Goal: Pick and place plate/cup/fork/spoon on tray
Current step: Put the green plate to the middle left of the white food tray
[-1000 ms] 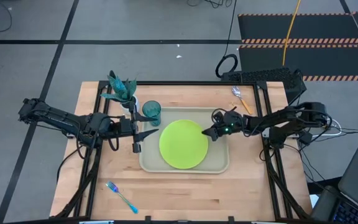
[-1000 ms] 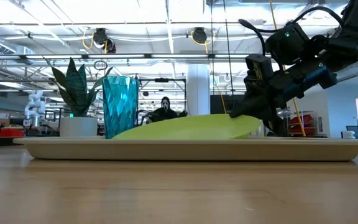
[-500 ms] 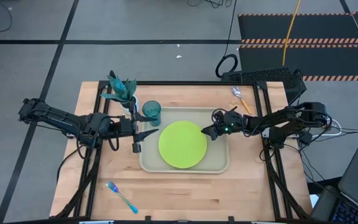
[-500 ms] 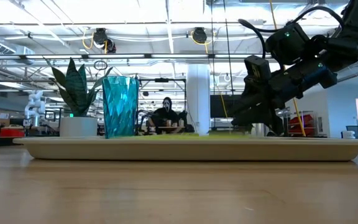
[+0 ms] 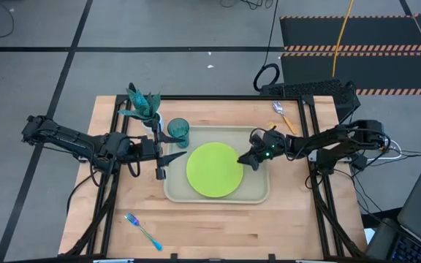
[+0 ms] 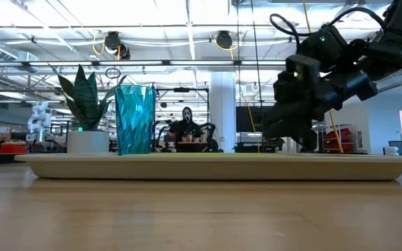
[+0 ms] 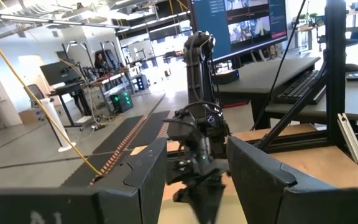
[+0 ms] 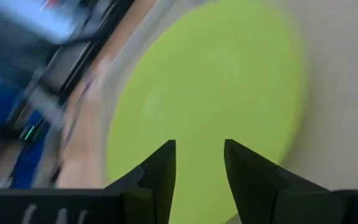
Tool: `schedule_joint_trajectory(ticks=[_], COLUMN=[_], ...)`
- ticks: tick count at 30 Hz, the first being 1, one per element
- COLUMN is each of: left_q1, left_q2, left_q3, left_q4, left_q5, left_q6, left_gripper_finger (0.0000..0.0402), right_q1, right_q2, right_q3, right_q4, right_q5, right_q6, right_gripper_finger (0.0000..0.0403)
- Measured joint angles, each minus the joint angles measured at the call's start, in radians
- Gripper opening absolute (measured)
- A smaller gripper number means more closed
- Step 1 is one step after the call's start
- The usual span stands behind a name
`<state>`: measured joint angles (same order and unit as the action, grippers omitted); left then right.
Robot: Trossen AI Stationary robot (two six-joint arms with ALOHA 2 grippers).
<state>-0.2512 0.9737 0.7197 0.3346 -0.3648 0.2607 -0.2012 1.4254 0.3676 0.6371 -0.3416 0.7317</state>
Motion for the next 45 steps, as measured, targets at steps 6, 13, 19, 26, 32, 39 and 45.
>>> schedule_joint_trajectory(ticks=[6, 13, 19, 26, 32, 39, 45], left_q1=[0.0, 0.0, 0.0, 0.0, 0.0, 0.0, 0.0], left_q2=[0.0, 0.0, 0.0, 0.0, 0.0, 0.0, 0.0], left_q3=[0.0, 0.0, 0.0, 0.0, 0.0, 0.0, 0.0], left_q4=[-0.003, -0.004, -0.003, -0.003, -0.008, -0.019, -0.049], left_q5=[0.0, 0.0, 0.0, 0.0, 0.0, 0.0, 0.0], left_q6=[-0.007, -0.008, -0.008, -0.007, -0.022, -0.057, -0.091], left_gripper_finger=[0.0172, 0.0172, 0.0172, 0.0172, 0.0172, 0.0172, 0.0172], right_q1=[0.022, 0.112, 0.17, 0.177, 0.177, 0.17, 0.168], right_q2=[-0.012, -0.042, -0.132, -0.194, -0.193, -0.194, -0.157], right_q3=[-0.001, -0.002, -0.001, -0.001, -0.001, 0.092, 0.397], right_q4=[-0.048, -0.077, -0.062, 0.301, 0.703, 0.602, -0.273], right_q5=[-0.079, -0.029, 0.125, 0.132, 0.107, 0.104, 0.193], right_q6=[-0.126, -0.397, -0.569, -0.678, -0.715, -0.671, -0.857], right_gripper_finger=[0.013, 0.013, 0.013, 0.013, 0.013, 0.013, 0.013])
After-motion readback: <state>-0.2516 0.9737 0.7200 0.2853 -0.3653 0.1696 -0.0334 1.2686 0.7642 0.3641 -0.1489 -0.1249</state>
